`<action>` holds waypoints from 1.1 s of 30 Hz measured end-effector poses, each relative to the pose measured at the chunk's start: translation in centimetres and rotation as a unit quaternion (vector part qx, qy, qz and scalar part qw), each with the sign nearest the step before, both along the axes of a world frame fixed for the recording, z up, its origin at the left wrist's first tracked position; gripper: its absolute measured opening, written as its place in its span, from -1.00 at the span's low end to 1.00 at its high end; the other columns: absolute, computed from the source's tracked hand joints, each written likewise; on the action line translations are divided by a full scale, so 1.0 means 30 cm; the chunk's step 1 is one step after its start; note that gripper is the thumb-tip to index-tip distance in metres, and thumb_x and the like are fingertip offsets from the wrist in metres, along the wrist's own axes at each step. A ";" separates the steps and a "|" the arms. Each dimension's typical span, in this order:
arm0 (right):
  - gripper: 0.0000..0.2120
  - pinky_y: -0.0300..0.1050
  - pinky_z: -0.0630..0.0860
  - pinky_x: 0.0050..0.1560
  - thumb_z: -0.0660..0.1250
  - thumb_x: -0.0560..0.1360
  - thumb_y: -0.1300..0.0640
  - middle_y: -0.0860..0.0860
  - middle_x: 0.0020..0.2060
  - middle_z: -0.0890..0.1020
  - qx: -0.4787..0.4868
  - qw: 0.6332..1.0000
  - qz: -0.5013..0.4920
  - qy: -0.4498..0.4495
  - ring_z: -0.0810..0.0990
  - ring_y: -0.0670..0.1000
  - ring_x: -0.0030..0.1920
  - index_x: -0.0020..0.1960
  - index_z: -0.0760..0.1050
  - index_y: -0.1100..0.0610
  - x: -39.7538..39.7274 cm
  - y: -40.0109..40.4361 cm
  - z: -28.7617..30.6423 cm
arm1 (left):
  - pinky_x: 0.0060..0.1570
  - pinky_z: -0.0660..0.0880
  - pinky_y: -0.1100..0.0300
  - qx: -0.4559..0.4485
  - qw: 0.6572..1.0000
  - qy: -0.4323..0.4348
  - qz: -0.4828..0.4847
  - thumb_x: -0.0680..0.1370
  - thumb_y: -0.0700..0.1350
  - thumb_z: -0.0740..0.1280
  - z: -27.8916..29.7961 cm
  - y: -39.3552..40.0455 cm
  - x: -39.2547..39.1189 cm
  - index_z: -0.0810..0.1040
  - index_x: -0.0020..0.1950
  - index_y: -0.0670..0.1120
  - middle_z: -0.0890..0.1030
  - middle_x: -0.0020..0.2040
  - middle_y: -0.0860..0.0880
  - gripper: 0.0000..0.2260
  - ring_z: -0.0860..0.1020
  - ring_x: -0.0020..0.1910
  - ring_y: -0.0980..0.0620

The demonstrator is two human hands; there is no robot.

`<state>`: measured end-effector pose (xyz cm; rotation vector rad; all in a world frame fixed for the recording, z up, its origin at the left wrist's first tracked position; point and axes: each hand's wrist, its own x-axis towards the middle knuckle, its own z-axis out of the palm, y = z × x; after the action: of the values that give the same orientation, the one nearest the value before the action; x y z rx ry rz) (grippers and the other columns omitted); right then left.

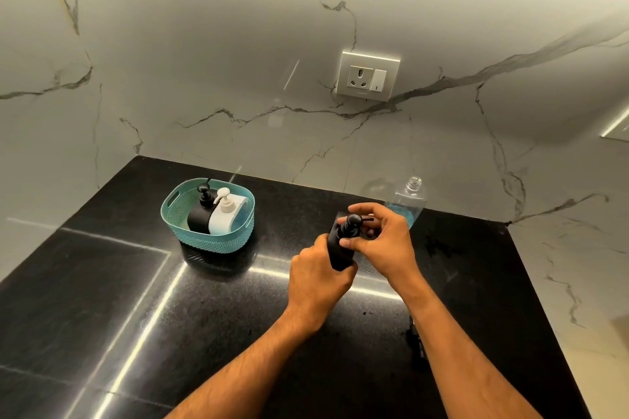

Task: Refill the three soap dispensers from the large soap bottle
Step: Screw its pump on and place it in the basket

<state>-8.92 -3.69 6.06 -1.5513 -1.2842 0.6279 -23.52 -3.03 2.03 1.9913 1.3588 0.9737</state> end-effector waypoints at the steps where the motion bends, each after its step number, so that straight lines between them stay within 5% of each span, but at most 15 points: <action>1: -0.46 -0.22 0.66 0.01 0.68 0.23 0.33 -0.08 0.02 0.72 0.005 1.000 -0.022 0.006 0.70 -0.15 0.07 0.15 0.62 0.10 -0.006 -0.001 -0.002 | -0.18 0.64 0.23 0.002 1.000 0.004 0.002 0.52 0.06 0.48 0.000 0.000 0.003 0.59 0.18 -0.08 0.69 -0.14 0.03 -0.68 0.64 -0.24 0.13; 7: -0.49 -0.40 0.60 -0.11 0.73 0.19 0.24 -0.20 -0.09 0.68 0.065 0.993 -0.097 0.008 0.68 -0.30 -0.05 0.08 0.64 0.12 -0.067 -0.009 -0.034 | -0.19 0.66 0.15 0.003 1.000 0.007 0.029 0.52 0.13 0.48 0.005 0.004 0.017 0.59 0.13 -0.09 0.71 -0.15 0.00 -0.66 0.68 -0.23 0.06; 13: -0.55 0.12 0.59 0.28 0.59 0.39 0.30 0.11 0.15 0.65 -0.030 0.997 0.053 0.057 0.59 0.10 0.25 0.22 0.69 -0.02 0.018 0.008 -0.022 | -0.20 0.65 0.18 0.002 1.000 0.000 0.001 0.48 0.06 0.50 0.003 0.024 -0.006 0.60 0.12 -0.09 0.69 -0.18 0.03 -0.68 0.64 -0.26 0.10; 16: -0.57 0.21 0.58 0.28 0.59 0.36 0.36 0.19 0.12 0.67 -0.017 0.995 0.056 0.076 0.60 0.21 0.25 0.14 0.72 -0.02 0.030 0.010 -0.018 | -0.22 0.64 0.24 0.004 1.000 -0.002 -0.008 0.47 0.05 0.52 -0.001 0.023 -0.006 0.60 0.13 -0.09 0.68 -0.17 0.04 -0.67 0.63 -0.27 0.13; 20: -0.56 0.04 0.68 0.11 0.68 0.24 0.31 0.14 0.00 0.71 0.032 0.996 -0.052 0.059 0.71 0.08 0.08 0.00 0.70 -0.07 -0.016 0.005 -0.031 | -0.20 0.65 0.21 0.004 1.000 -0.014 0.009 0.48 0.07 0.52 -0.001 0.018 0.008 0.60 0.12 -0.08 0.70 -0.16 0.04 -0.68 0.65 -0.26 0.12; 24: -0.56 -0.14 0.66 0.04 0.71 0.23 0.25 0.05 -0.03 0.71 0.042 0.993 -0.108 0.026 0.71 -0.02 0.02 0.07 0.71 0.09 -0.054 -0.001 -0.058 | -0.26 0.58 0.36 0.005 1.000 -0.015 0.013 0.48 0.08 0.52 -0.003 0.017 0.011 0.60 0.08 -0.07 0.70 -0.18 0.06 -0.70 0.64 -0.28 0.15; 30: -0.54 -0.18 0.55 0.10 0.61 0.36 0.27 0.12 -0.01 0.57 -0.012 0.999 0.039 0.007 0.54 0.03 0.07 0.19 0.70 -0.07 -0.004 0.002 -0.006 | -0.32 0.51 0.43 0.017 1.000 -0.011 -0.014 0.46 0.07 0.51 -0.002 0.039 -0.018 0.62 0.07 -0.08 0.66 -0.23 0.09 -0.70 0.59 -0.33 0.18; 33: -0.57 -0.05 0.61 0.08 0.64 0.31 0.30 0.19 -0.05 0.57 0.023 1.000 0.004 0.018 0.55 0.15 0.05 0.11 0.73 -0.01 -0.011 0.001 0.003 | -0.27 0.57 0.36 0.024 0.999 -0.013 -0.020 0.47 0.07 0.51 0.001 0.043 -0.013 0.61 0.11 -0.08 0.69 -0.19 0.05 -0.68 0.62 -0.29 0.15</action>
<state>-9.25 -3.66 6.14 -1.4923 -1.2699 0.6247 -23.92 -1.73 2.05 2.0260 1.2876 1.0192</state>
